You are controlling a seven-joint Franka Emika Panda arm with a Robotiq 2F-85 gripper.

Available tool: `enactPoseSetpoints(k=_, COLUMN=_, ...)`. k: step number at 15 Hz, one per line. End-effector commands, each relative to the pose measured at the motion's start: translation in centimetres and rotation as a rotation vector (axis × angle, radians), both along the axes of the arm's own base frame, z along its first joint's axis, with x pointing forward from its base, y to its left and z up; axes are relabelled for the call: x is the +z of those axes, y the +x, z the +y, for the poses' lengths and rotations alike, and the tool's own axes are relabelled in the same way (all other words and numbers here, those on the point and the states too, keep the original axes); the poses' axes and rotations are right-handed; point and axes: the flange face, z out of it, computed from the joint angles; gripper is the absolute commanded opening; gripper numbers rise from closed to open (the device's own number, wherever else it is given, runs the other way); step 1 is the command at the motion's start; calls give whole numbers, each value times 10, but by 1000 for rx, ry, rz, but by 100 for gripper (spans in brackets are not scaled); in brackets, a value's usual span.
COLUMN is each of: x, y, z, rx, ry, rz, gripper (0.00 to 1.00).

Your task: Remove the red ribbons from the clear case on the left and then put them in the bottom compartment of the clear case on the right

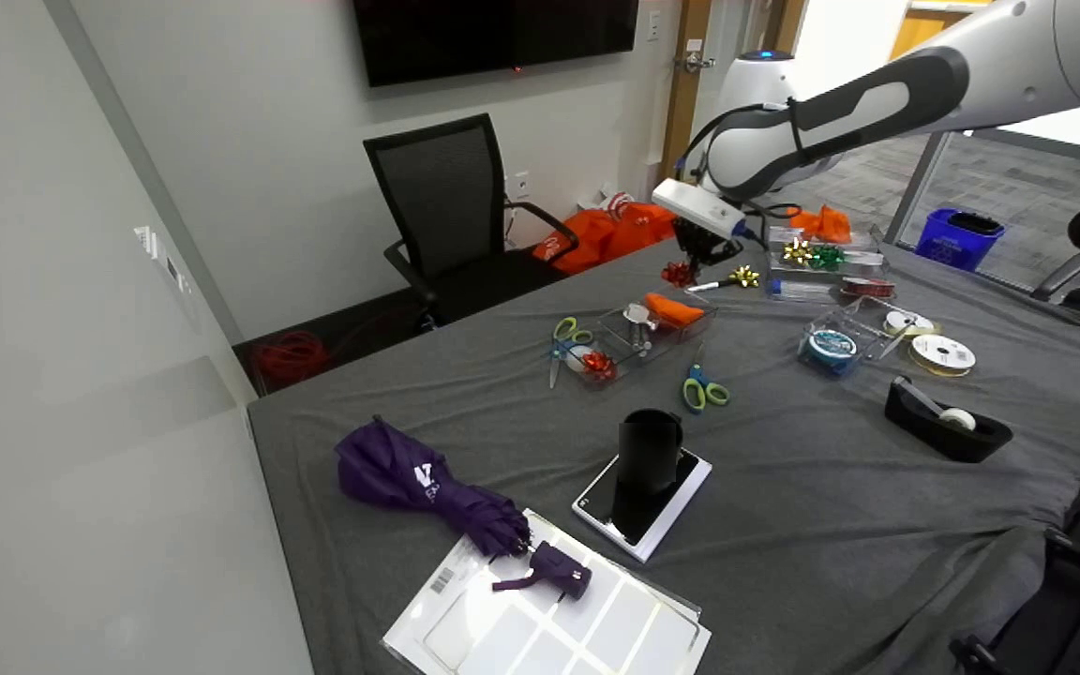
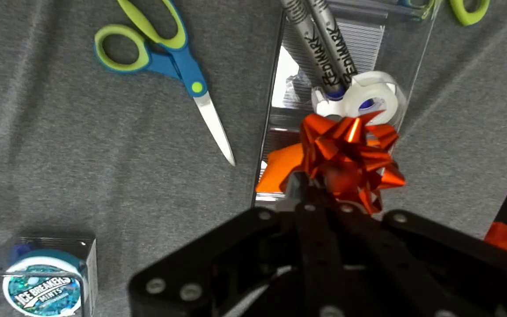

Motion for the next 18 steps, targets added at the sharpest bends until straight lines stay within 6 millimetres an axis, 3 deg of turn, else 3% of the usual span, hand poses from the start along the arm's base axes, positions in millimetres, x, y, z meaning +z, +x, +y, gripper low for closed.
enactPoseSetpoints(k=1, x=1, y=0, z=1, rx=2, ry=1, rz=1, gripper=1)
enactPoseSetpoints(k=4, x=1, y=0, z=2, rx=3, ry=1, rz=1, gripper=0)
enactPoseSetpoints(k=7, x=7, y=-5, z=-36, rx=-2, ry=22, rz=23, gripper=0)
enactPoseSetpoints(k=11, x=6, y=-16, z=-123, rx=-135, ry=51, rz=45, gripper=0)
enactPoseSetpoints(k=14, x=-7, y=-35, z=-189, rx=-213, ry=26, rz=44, gripper=0)
enactPoseSetpoints(k=18, x=-34, y=-57, z=-256, rx=-252, ry=-19, rz=82, gripper=0)
